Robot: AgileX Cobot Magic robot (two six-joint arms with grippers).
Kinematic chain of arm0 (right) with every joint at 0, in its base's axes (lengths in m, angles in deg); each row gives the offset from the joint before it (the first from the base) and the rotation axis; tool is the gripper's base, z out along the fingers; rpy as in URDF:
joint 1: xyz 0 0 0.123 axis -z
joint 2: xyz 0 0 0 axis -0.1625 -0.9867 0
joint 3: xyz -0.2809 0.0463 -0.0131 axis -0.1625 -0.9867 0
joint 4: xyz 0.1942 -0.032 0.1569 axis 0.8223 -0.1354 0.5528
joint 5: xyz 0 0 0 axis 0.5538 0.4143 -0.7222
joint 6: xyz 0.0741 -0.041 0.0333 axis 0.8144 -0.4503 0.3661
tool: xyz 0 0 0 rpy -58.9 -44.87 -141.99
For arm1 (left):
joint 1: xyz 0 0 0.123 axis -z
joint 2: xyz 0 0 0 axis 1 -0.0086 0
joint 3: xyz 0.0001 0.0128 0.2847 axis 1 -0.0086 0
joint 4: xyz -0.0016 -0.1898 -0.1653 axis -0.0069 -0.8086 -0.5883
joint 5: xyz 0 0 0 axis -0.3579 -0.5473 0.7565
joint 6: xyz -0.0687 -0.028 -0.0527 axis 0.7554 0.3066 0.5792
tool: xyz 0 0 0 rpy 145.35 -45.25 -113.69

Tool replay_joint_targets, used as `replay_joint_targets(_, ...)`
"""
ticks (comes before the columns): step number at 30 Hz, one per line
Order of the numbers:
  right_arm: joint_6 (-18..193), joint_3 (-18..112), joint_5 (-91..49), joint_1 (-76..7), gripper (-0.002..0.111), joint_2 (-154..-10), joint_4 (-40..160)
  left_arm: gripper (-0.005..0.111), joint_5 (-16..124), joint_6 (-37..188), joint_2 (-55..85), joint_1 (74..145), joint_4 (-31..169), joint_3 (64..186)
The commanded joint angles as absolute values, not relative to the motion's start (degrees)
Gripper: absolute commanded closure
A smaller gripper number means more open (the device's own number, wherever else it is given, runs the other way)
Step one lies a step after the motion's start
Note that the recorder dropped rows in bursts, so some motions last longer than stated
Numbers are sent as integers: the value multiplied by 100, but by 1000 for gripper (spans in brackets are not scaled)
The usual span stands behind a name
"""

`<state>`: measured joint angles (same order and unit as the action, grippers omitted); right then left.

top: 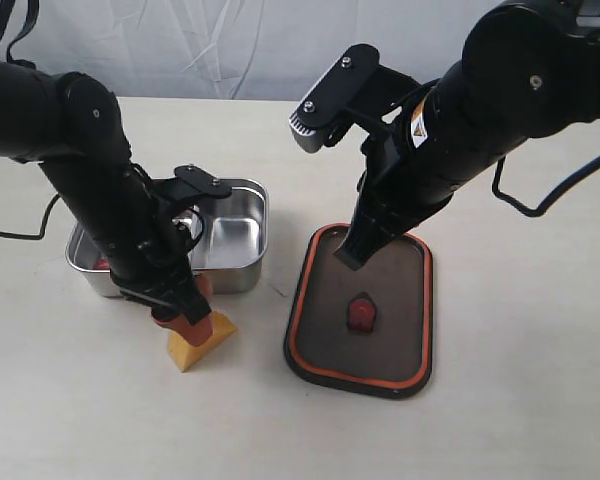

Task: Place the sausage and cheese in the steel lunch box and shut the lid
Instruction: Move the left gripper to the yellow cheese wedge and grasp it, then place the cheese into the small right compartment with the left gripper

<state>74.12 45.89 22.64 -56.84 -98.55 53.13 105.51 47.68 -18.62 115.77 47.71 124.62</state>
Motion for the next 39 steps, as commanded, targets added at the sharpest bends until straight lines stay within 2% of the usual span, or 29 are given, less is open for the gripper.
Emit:
replay_joint_targets(1,7418,4583,2219,-5672,108,-9805,5245,44,10387,4755,-2051,11601,4741,12434)
replay_joint_targets(11,7418,4583,2207,-5672,108,-9805,5245,44,10302,4741,-2443,11601,4671,12434)
replay_joint_targets(13,7418,4583,2207,-5672,108,-9805,5245,48,10396,4741,-2471,11601,4607,12434)
replay_joint_targets(15,7418,4583,2207,-5672,108,-9805,5245,61,10485,4741,-2476,11601,4496,12434)
replay_joint_targets(20,7418,4583,2207,-5672,108,-9805,5245,104,10540,4741,-2476,11601,4173,12434)
replay_joint_targets(21,7418,4583,2207,-5672,108,-9805,5245,106,10556,4702,-2476,11601,4144,12434)
replay_joint_targets(29,7940,4583,2261,-5672,108,-9805,4497,107,11073,4472,-2165,11601,3727,12434)
replay_joint_targets(39,8425,4583,2261,-5672,108,-9805,3921,107,10234,4497,-1435,11601,4218,12434)
